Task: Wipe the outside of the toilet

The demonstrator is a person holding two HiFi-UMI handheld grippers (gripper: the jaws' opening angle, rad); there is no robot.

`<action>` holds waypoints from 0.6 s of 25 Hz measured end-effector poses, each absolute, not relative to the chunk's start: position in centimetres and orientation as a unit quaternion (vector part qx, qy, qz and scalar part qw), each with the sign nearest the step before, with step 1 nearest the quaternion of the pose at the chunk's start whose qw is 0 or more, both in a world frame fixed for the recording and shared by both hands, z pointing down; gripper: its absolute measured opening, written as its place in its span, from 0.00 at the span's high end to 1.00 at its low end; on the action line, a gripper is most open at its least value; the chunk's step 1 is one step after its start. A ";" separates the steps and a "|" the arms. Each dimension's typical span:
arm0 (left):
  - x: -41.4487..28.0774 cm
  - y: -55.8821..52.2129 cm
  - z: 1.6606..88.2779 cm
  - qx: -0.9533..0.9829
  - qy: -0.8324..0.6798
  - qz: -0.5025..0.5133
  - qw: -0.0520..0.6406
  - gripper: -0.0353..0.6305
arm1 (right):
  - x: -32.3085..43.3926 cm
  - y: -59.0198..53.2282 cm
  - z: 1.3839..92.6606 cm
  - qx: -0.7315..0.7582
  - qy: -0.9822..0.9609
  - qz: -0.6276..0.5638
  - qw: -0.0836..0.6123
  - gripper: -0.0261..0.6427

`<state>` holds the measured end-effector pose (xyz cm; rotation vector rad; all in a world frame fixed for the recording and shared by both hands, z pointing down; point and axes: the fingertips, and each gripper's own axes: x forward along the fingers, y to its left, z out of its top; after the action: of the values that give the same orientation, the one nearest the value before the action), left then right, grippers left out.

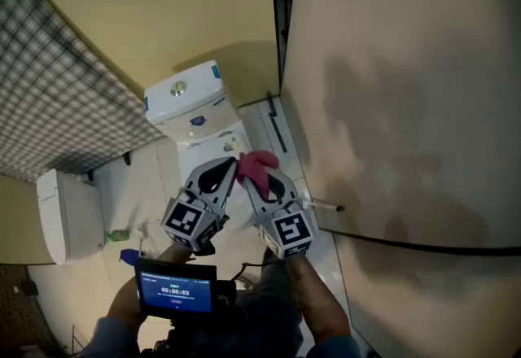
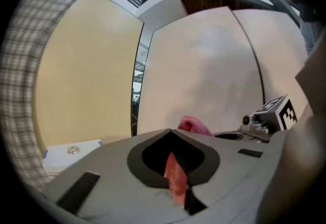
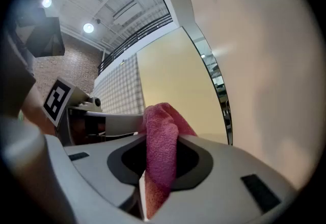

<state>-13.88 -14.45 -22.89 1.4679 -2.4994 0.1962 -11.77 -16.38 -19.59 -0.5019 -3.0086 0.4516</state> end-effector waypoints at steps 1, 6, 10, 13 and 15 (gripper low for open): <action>-16.0 -16.3 -21.2 0.501 -0.853 0.077 0.122 0.92 | -14.1 -18.1 -18.1 -0.168 -0.974 0.148 0.030 0.83; -25.8 -23.2 -11.7 0.474 -0.858 0.114 0.162 0.93 | -24.5 -24.6 -8.9 -0.190 -0.963 0.180 0.064 0.83; -32.3 -25.4 -2.6 0.448 -0.859 0.157 0.193 0.92 | -30.9 -26.8 0.2 -0.197 -0.953 0.211 0.086 0.83; -35.6 -25.2 4.2 0.432 -0.857 0.187 0.208 0.93 | -34.5 -26.3 7.6 -0.207 -0.946 0.230 0.098 0.83; -37.2 -24.6 8.1 0.424 -0.853 0.215 0.217 0.93 | -36.4 -25.1 12.0 -0.221 -0.940 0.238 0.105 0.83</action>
<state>-37.18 -24.56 8.08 1.1743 -2.3625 0.5967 -36.35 -25.07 12.05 -0.6508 -2.7703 0.7029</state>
